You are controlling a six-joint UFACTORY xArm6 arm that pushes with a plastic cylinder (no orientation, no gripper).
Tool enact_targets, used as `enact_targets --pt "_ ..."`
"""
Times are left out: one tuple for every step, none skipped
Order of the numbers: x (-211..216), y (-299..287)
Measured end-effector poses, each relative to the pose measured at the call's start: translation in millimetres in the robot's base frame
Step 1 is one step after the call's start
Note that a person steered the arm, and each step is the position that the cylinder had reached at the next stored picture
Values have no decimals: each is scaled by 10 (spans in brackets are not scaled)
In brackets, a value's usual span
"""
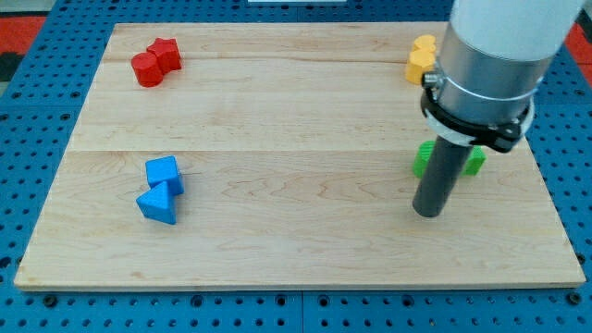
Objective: Move the green star alongwith green circle towards bottom center
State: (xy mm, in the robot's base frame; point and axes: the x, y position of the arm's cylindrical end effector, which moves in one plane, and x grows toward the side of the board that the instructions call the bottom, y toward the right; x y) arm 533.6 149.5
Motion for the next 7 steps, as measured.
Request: enact_targets --pt "9 630" --pt "-418 1240" --pt "-748 1300" --pt "-770 1052" --pt "-766 527" --pt "-766 42" --pt "-747 -252"
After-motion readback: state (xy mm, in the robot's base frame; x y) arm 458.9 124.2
